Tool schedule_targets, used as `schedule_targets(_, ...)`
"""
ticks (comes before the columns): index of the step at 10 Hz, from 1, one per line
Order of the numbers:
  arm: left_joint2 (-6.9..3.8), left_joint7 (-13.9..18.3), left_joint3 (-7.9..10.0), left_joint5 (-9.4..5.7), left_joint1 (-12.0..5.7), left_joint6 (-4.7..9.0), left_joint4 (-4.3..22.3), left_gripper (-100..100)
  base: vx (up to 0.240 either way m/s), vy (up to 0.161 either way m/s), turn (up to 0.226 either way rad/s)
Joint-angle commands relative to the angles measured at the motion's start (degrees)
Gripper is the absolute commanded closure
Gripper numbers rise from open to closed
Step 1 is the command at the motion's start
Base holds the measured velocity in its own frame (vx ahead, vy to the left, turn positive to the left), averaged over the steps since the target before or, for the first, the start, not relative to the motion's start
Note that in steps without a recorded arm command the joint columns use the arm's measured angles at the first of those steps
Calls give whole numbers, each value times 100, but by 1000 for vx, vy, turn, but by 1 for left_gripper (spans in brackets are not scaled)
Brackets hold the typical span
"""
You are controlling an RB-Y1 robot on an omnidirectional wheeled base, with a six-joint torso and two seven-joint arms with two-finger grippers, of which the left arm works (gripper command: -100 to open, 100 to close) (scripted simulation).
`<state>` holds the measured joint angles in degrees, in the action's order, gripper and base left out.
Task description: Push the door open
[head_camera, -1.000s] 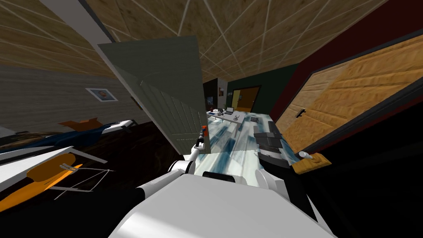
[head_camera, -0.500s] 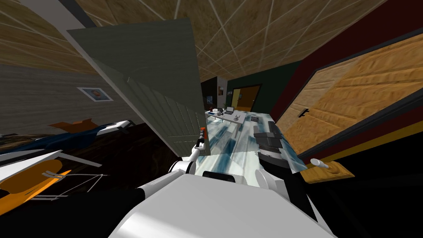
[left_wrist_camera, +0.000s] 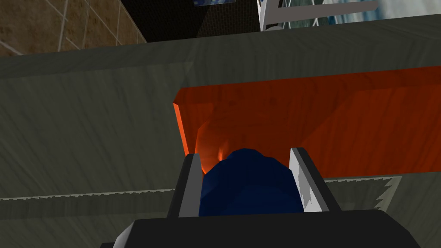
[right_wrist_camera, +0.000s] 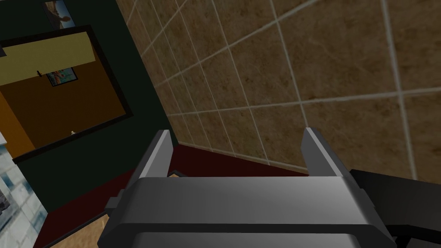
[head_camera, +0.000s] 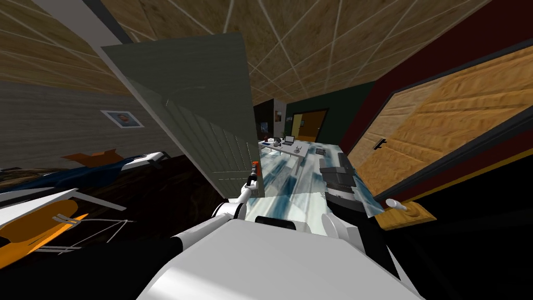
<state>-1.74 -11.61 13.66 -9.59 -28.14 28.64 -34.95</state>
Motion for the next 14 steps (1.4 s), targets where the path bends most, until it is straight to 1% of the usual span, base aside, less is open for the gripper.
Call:
schedule_targets(1, -57, -51, 82, -26, 43, -38, -154, 100, 158, -111, 71)
schedule_targets(2, -112, -81, 161, -60, 42, -45, -155, 100, 196, -63, 68)
schedule_targets(5, -194, -150, 340, -136, 39, -60, -160, 100, 220, -73, 50)
schedule_targets(6, -208, -173, 400, -161, 38, -65, -161, 100, 201, -100, 70)
schedule_targets(7, -208, -173, 400, -161, 38, -65, -161, 100, 137, -64, 35)
schedule_targets(8, -219, -214, 508, -207, 37, -74, -164, 100, 140, -99, 56)
schedule_targets(9, -217, -231, 552, -226, 36, -77, -165, 100, 169, -91, 78)
schedule_targets(10, -213, -245, 588, -241, 36, -80, -166, 100, 177, -79, 60)
schedule_targets(11, -202, -235, 560, -229, 57, -108, -160, 100, 78, -35, 33)
schedule_targets(12, -253, -279, 656, -268, 67, -108, -181, 100, 105, -29, 35)
schedule_targets(14, -290, -313, 734, -300, 74, -101, -184, 100, 169, -57, 43)
